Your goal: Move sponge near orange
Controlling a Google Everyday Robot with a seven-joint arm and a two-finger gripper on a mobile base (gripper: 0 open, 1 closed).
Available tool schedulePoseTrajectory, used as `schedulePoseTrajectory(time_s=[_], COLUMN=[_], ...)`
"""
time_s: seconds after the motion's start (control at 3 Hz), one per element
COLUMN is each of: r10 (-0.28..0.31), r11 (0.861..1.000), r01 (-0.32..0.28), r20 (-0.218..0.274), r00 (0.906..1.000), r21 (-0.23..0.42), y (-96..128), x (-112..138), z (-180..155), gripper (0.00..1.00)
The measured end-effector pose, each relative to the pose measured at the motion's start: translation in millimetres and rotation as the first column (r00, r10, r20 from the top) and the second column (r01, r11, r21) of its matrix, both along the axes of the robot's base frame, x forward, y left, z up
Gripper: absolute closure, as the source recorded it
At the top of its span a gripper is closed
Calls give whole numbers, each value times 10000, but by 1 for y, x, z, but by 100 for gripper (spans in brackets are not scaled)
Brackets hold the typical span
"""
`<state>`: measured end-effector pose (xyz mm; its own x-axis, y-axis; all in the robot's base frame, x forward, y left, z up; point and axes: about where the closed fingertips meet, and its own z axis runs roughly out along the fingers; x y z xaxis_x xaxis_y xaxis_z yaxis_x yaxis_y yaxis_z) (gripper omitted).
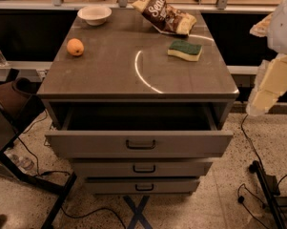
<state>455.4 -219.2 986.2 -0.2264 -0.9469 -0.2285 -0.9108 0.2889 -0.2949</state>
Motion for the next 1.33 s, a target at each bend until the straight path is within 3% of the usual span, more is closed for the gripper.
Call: schedulePoseTrajectory(time_s=[0.33,0.67,1.0,1.33], r10=[-881,-1934,-2607,-3117], r11=[9884,9579,9314,8829], r01=[706,1364,1631,1624], r20=[1286,2170,2837,2911], r00=[9878,9568,9228,9045], r21=[1347,2525,3253,4406], y=[-28,-57,-83,-88], x=[61,122,176,218], z=[5,10,19,6], gripper=[0,0,0,0])
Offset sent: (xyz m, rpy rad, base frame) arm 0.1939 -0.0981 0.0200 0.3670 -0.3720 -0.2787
